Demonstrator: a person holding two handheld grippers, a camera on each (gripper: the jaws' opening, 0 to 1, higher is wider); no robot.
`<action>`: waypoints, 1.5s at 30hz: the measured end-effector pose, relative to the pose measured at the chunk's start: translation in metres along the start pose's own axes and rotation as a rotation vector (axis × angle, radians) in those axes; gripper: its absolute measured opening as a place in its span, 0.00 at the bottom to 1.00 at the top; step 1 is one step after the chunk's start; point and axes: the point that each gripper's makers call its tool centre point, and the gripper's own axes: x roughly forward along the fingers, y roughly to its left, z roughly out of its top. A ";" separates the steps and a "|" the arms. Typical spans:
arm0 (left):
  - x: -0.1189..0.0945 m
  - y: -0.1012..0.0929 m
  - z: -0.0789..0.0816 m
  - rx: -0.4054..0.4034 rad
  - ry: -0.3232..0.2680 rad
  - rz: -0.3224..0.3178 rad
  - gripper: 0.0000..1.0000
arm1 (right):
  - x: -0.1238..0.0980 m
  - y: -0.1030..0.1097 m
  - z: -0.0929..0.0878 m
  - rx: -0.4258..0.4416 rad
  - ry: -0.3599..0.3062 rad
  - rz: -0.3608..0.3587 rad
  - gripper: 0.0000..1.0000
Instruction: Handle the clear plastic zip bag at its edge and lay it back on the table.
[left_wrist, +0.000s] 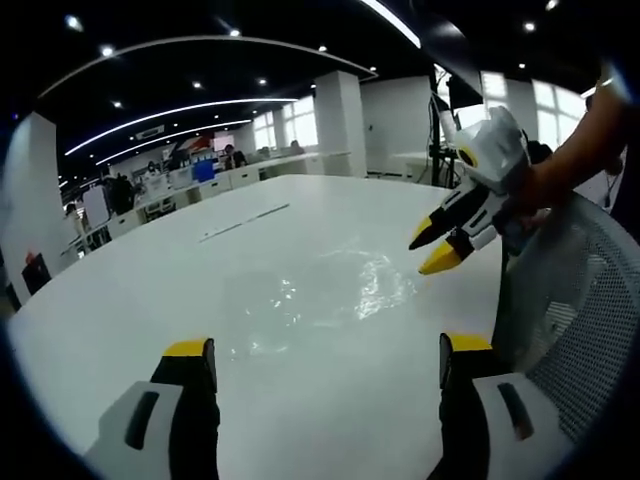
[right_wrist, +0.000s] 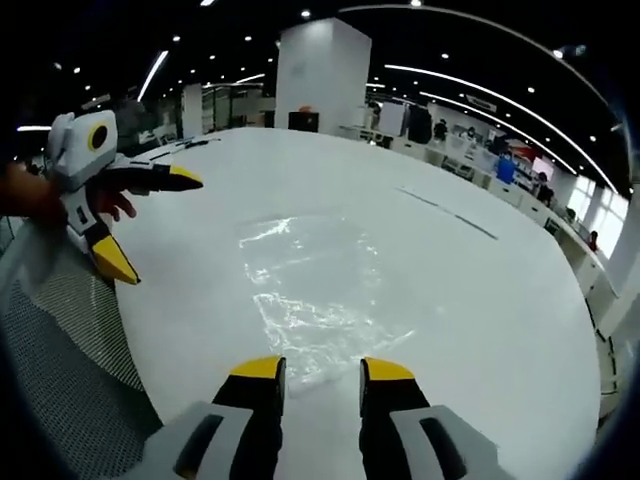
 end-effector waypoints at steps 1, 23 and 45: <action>0.000 -0.001 0.000 0.002 0.001 -0.002 0.92 | 0.001 -0.002 -0.001 -0.013 0.002 0.009 0.23; 0.002 -0.003 -0.003 0.002 0.010 -0.020 0.90 | 0.013 -0.005 -0.010 -0.120 0.062 0.088 0.03; 0.003 -0.007 -0.008 0.000 0.027 -0.037 0.89 | 0.022 -0.008 -0.015 -0.124 0.046 0.103 0.02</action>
